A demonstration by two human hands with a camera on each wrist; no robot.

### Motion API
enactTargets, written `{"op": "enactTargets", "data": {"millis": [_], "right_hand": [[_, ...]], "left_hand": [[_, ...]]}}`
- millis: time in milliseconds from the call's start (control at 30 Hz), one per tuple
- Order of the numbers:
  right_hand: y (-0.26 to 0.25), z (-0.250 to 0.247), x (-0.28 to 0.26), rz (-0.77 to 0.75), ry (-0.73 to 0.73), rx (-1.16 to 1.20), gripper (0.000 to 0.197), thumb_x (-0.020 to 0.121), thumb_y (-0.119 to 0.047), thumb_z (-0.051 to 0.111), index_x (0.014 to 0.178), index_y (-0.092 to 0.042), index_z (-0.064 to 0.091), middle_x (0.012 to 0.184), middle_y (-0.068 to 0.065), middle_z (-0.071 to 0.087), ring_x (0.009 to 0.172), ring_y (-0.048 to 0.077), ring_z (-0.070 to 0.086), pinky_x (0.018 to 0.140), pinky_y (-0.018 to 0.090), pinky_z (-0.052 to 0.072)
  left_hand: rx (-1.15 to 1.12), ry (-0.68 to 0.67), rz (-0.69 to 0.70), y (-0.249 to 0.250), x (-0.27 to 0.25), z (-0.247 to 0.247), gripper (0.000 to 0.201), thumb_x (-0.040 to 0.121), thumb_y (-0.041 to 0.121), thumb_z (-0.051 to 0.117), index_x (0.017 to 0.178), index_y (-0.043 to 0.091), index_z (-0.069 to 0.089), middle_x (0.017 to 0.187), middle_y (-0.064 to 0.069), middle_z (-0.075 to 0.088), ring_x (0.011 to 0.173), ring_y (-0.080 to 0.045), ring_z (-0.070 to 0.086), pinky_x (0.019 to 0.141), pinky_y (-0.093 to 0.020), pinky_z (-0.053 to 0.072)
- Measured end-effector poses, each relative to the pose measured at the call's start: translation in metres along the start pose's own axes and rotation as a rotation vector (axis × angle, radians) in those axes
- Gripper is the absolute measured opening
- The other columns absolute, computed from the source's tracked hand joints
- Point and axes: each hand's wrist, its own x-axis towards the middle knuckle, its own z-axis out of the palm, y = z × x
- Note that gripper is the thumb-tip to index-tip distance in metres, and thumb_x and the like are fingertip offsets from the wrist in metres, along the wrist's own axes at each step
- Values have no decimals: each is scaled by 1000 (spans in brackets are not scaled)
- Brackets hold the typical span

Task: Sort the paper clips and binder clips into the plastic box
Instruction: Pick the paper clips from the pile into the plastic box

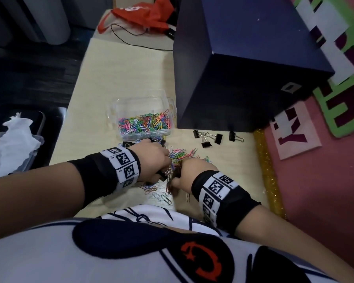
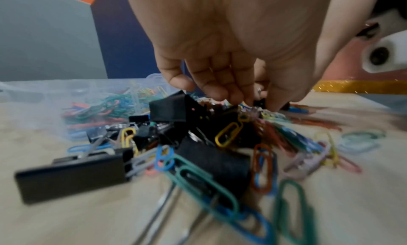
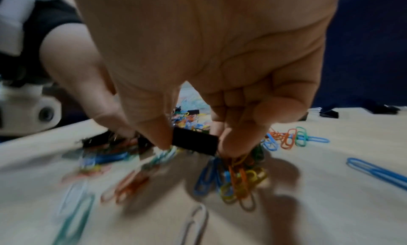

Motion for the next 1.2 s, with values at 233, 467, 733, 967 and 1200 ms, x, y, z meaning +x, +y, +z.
{"op": "enactTargets", "data": {"millis": [233, 467, 733, 967, 1200], "right_hand": [[29, -9, 13, 167, 84, 334, 44, 80, -39, 61, 115, -14, 51, 118, 10, 49, 99, 28, 57, 79, 31, 46], [49, -13, 17, 254, 280, 495, 25, 81, -28, 63, 101, -18, 53, 116, 5, 37, 86, 26, 56, 74, 31, 46], [70, -14, 19, 354, 595, 512, 32, 85, -24, 62, 115, -20, 53, 127, 8, 39, 106, 29, 54, 83, 30, 46], [59, 3, 19, 423, 172, 369, 41, 93, -12, 46, 133, -7, 38, 132, 15, 39, 117, 35, 49, 92, 39, 43], [39, 9, 19, 224, 49, 360, 49, 85, -1, 49, 131, -17, 46, 131, 9, 44, 114, 28, 54, 91, 32, 45]], "left_hand": [[-228, 7, -16, -12, 3, -21, 16, 74, 34, 65, 81, 26, 54, 82, 8, 58, 77, -14, 52, 67, -27, 43], [-218, 174, -120, -13, 21, -36, 16, 80, 35, 63, 93, 27, 60, 84, 8, 66, 79, -16, 57, 64, -23, 40], [-408, 327, -236, -2, 40, -42, 44, 89, 29, 61, 129, 19, 48, 118, -5, 60, 104, -25, 59, 88, -35, 49], [-148, 9, -199, 14, 34, -16, 41, 87, 25, 52, 128, 18, 49, 115, -6, 53, 105, -29, 54, 83, -41, 51], [-75, -15, -56, 20, 21, -11, 44, 87, 36, 51, 129, 24, 49, 121, -3, 52, 111, -27, 52, 87, -42, 48]]}}
